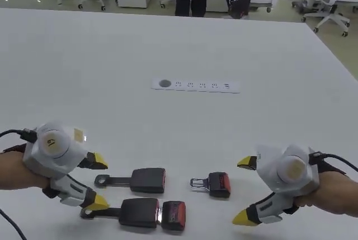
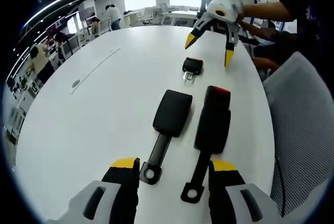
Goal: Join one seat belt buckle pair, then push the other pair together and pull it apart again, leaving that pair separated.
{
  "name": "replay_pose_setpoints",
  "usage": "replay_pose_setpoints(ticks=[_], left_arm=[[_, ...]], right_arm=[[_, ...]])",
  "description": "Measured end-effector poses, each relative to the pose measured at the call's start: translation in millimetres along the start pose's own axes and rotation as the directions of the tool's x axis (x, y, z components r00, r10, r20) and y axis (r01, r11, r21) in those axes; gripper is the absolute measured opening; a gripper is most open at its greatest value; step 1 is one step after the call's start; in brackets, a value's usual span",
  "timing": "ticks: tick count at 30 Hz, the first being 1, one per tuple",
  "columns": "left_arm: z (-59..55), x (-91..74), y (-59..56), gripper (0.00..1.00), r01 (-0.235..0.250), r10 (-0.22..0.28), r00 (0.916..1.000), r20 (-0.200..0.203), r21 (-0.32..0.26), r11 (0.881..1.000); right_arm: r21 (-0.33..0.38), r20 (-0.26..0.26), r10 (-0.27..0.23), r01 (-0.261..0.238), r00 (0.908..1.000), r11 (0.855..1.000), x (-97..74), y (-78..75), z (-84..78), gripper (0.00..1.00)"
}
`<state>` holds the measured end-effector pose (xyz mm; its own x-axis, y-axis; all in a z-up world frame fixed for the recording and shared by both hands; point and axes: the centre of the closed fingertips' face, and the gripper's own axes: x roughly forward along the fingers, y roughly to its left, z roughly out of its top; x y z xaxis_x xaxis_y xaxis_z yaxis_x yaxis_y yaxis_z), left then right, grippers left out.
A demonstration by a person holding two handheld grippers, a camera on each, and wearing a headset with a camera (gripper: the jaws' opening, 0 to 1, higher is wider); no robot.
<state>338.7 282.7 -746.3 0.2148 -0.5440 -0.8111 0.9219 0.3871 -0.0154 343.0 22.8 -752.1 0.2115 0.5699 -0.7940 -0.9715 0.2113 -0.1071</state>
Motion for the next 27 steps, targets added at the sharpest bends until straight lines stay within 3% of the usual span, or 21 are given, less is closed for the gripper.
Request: replay_pose_setpoints(ticks=[3, 6, 11, 15, 19, 24, 27], left_arm=[[-3.1, -3.6, 0.4, 0.56, -0.02, 0.023, 0.9987, 0.046, -0.045, 0.999], [-1.1, -8.2, -7.7, 0.59, -0.038, 0.045, 0.9956, 0.082, -0.08, 0.996], [-10.0, -11.9, -9.1, 0.63, -0.071, 0.09, 0.9857, 0.143, -0.134, 0.988], [-11.0, -15.9, -18.2, 0.65, -0.084, 0.111, 0.9785, 0.174, -0.156, 0.984], [-21.1, -18.6, -19.1, 0.66, -0.096, 0.132, 0.9702, 0.203, -0.179, 0.979], [-12.5, -21.7, -32.4, 0.72, -0.121, 0.173, 0.9534, 0.247, -0.213, 0.97], [-19.7, -18.2, -31.8, 0.76, -0.118, 0.178, 0.9496, 0.258, -0.231, 0.966]], right_arm=[[0.022, 0.019, -0.011, 0.011, 0.9997, 1.0, -2.1, 2.8, 1.2, 0.76], [0.042, 0.04, -0.026, 0.024, 0.9989, 0.999, -4.1, 5.2, 3.4, 0.77], [0.083, 0.081, -0.047, 0.041, 0.9956, 0.996, -5.3, 8.1, 7.4, 0.79], [0.113, 0.11, -0.064, 0.051, 0.9919, 0.992, -8.2, 14.0, 11.2, 0.8], [0.143, 0.13, -0.09, 0.071, 0.9874, 0.987, -9.5, 19.2, 10.8, 0.82], [0.218, 0.169, -0.127, 0.089, 0.9775, 0.972, -11.6, 25.6, 10.3, 0.86], [0.238, 0.178, -0.149, 0.104, 0.9727, 0.966, -12.7, 32.2, 9.7, 0.87]])
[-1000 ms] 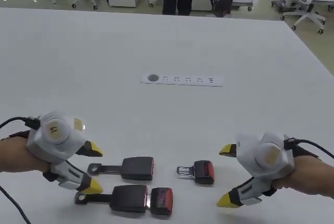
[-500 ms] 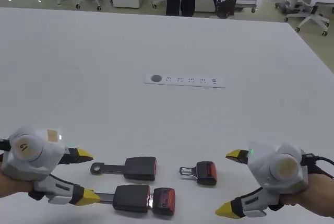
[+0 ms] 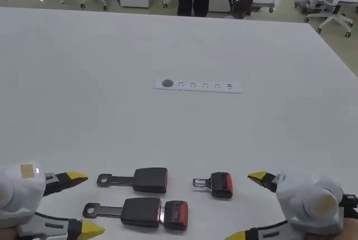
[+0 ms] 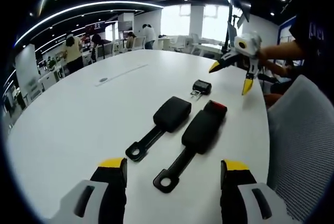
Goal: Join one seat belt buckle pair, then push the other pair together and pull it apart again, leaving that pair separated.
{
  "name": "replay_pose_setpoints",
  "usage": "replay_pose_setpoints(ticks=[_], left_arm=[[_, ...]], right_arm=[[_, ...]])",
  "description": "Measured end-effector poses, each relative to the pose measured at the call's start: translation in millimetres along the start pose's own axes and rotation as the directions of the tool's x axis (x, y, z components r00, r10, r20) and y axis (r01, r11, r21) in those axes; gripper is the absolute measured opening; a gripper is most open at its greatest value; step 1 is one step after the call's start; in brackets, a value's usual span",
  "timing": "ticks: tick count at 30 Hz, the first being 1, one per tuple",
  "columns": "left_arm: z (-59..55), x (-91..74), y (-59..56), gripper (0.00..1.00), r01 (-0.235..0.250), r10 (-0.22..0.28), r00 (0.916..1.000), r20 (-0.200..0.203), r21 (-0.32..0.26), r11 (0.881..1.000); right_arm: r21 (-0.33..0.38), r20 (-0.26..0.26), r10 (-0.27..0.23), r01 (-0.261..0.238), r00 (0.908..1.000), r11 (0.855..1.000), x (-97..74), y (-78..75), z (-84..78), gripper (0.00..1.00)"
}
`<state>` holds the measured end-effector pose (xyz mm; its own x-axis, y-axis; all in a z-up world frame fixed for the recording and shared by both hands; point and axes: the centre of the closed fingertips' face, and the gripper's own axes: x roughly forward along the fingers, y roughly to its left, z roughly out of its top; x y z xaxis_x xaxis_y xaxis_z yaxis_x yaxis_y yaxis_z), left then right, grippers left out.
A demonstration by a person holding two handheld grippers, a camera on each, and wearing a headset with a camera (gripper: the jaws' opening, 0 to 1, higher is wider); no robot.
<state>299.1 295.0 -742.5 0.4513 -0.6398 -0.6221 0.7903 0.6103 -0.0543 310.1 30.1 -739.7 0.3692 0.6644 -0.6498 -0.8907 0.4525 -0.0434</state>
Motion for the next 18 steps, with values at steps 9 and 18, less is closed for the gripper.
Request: replay_pose_setpoints(ticks=[9, 18], left_arm=[[5.1, 1.0, -15.2, 0.87, -0.026, 0.029, 0.9958, 0.087, -0.042, 0.999], [2.9, 0.2, -20.2, 0.96, -0.044, 0.051, 0.992, 0.116, -0.059, 0.997]], right_arm=[[0.067, 0.072, -0.038, 0.033, 0.9966, 0.997, -3.5, 16.2, 3.4, 0.94], [0.103, 0.109, -0.041, 0.029, 0.9932, 0.994, -4.3, 28.3, 4.7, 0.99]])
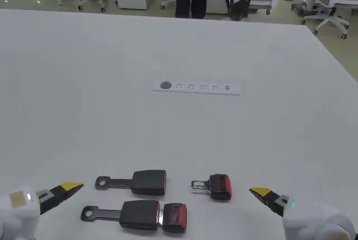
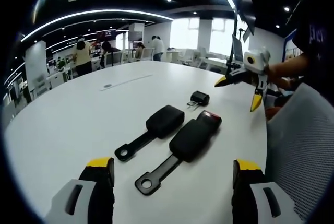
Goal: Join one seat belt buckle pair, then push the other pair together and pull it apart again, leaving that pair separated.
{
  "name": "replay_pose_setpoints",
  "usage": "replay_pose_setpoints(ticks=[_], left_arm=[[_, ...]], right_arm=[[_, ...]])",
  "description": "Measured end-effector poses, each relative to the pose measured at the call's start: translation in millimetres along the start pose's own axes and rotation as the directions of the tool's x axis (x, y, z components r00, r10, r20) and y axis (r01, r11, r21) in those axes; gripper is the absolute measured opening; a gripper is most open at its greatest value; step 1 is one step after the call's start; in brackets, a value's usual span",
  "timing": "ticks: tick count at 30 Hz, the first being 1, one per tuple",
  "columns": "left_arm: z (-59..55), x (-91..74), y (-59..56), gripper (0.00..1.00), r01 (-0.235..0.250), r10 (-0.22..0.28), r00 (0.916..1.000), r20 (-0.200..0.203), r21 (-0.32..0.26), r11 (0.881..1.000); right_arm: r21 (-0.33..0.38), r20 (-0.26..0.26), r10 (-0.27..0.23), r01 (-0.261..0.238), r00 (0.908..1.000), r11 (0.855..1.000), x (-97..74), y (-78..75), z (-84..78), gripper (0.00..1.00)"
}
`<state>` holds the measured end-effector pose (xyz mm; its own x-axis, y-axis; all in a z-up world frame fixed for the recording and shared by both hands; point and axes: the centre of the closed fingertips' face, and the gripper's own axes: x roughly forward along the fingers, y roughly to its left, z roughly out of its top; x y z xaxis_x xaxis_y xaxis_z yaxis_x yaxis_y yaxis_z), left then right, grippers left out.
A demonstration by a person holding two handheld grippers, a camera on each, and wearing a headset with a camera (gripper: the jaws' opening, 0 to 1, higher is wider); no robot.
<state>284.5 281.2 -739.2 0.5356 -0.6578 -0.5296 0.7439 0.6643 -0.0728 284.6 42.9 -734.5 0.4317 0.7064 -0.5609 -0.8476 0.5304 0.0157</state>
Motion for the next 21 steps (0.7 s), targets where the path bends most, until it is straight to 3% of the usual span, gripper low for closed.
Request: replay_pose_setpoints(ticks=[3, 9, 11, 13, 17, 21], left_arm=[[5.6, -2.2, -5.0, 0.97, -0.014, 0.014, 0.9997, 0.02, -0.009, 1.0], [1.5, -5.1, -5.3, 1.0, -0.03, 0.032, 0.998, 0.054, -0.032, 0.999], [1.7, -5.5, -8.5, 1.0, -0.031, 0.034, 0.9978, 0.057, -0.04, 0.999], [-5.9, -5.6, -2.3, 1.0, -0.034, 0.036, 0.998, 0.052, -0.045, 0.998], [2.1, -6.3, -4.6, 1.0, -0.05, 0.054, 0.9959, 0.072, -0.06, 0.997], [-0.1, -5.6, -5.5, 1.0, -0.048, 0.052, 0.9959, 0.073, -0.065, 0.997]], right_arm=[[-0.013, 0.009, -0.008, 0.008, 0.9999, 1.0, -0.8, 1.0, -0.5, 0.99], [0.015, 0.018, -0.008, 0.008, 0.9998, 1.0, -1.6, 4.0, -1.5, 0.99], [0.02, 0.025, -0.013, 0.013, 0.9996, 1.0, -1.9, 5.4, -0.9, 0.99], [0.017, 0.027, -0.017, 0.017, 0.9995, 1.0, -2.3, 7.3, -0.7, 0.99], [0.029, 0.043, -0.028, 0.027, 0.9987, 0.999, -2.7, 7.0, -0.8, 0.99], [0.031, 0.054, -0.039, 0.037, 0.9978, 0.999, -3.2, 6.1, 0.9, 0.99]])
